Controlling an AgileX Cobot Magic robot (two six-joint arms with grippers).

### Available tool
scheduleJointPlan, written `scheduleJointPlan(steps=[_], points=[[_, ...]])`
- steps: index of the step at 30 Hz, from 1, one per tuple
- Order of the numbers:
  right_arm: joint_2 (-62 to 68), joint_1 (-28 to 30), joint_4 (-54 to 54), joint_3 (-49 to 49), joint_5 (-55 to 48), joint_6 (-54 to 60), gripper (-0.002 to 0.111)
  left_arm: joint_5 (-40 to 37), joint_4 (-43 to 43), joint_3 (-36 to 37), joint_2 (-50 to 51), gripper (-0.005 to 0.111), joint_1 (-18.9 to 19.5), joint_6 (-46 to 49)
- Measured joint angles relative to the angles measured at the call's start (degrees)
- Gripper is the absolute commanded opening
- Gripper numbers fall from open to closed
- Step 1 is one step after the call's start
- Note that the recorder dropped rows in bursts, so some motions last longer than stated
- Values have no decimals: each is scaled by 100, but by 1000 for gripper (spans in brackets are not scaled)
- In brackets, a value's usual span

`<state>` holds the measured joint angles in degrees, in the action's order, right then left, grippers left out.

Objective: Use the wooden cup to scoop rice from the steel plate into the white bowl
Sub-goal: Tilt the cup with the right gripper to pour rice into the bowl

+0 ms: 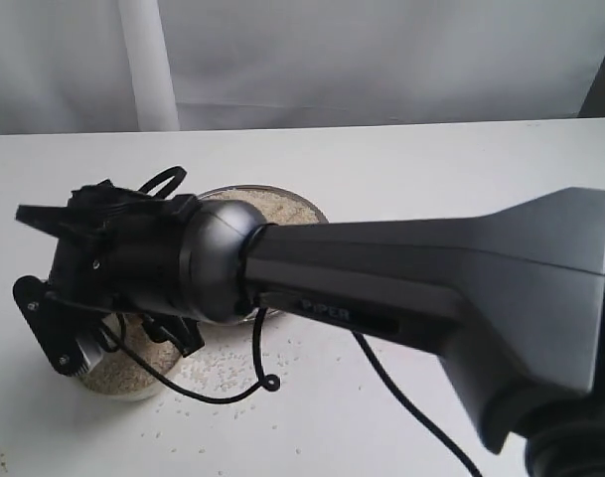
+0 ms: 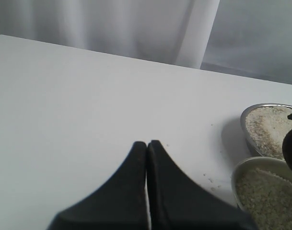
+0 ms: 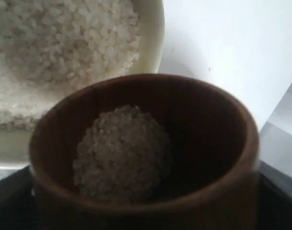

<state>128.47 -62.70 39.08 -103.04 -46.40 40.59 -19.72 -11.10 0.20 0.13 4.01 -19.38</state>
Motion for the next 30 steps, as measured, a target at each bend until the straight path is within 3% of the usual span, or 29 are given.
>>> scheduleJointPlan(steps=[11,30], points=[[92,-223,1361,0,-238,0,0,0,0,0,0,0,0,0],[203,-541,2288,0,-747,-24,0,0,0,0,0,0,0,0]])
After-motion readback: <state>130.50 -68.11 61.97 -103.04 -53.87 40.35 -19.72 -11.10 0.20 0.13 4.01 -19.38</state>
